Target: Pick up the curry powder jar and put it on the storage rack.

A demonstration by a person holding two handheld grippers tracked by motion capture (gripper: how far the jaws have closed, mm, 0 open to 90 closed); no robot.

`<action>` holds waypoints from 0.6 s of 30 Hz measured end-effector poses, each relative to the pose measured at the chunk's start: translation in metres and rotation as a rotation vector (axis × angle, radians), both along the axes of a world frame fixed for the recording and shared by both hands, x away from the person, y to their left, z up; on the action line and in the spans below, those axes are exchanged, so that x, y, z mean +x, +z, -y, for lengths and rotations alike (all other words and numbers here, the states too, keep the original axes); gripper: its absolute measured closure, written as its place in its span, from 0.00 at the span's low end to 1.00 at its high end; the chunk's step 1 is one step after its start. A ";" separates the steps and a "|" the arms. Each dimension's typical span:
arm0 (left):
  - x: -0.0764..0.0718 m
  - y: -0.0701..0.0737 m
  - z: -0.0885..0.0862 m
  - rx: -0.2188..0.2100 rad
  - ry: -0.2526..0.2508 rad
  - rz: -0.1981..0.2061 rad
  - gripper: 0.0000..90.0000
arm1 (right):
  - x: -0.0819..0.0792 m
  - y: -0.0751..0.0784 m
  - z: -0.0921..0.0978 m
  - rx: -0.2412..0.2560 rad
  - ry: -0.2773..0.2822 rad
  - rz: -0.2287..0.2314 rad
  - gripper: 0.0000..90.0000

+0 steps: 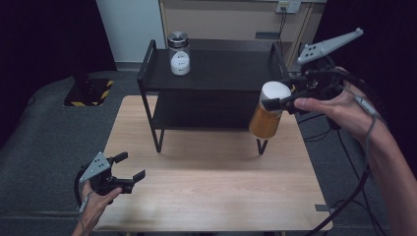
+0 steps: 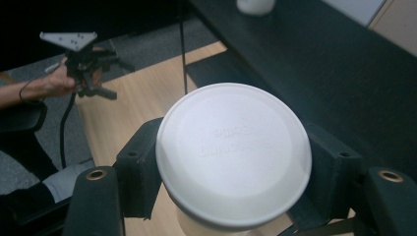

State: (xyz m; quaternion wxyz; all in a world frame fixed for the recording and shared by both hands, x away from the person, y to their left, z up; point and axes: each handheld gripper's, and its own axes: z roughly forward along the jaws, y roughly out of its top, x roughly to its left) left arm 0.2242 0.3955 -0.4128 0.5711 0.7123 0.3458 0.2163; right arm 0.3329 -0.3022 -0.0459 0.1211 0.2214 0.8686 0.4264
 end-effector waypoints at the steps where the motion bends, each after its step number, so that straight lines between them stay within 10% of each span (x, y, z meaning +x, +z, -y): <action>1: 0.000 0.000 0.000 -0.002 0.001 -0.001 0.01 | 0.002 0.006 -0.001 -0.004 -0.002 0.004 0.38; 18: -0.004 -0.003 -0.006 -0.019 0.033 -0.015 0.01 | 0.049 0.054 -0.025 -0.017 -0.033 0.014 0.38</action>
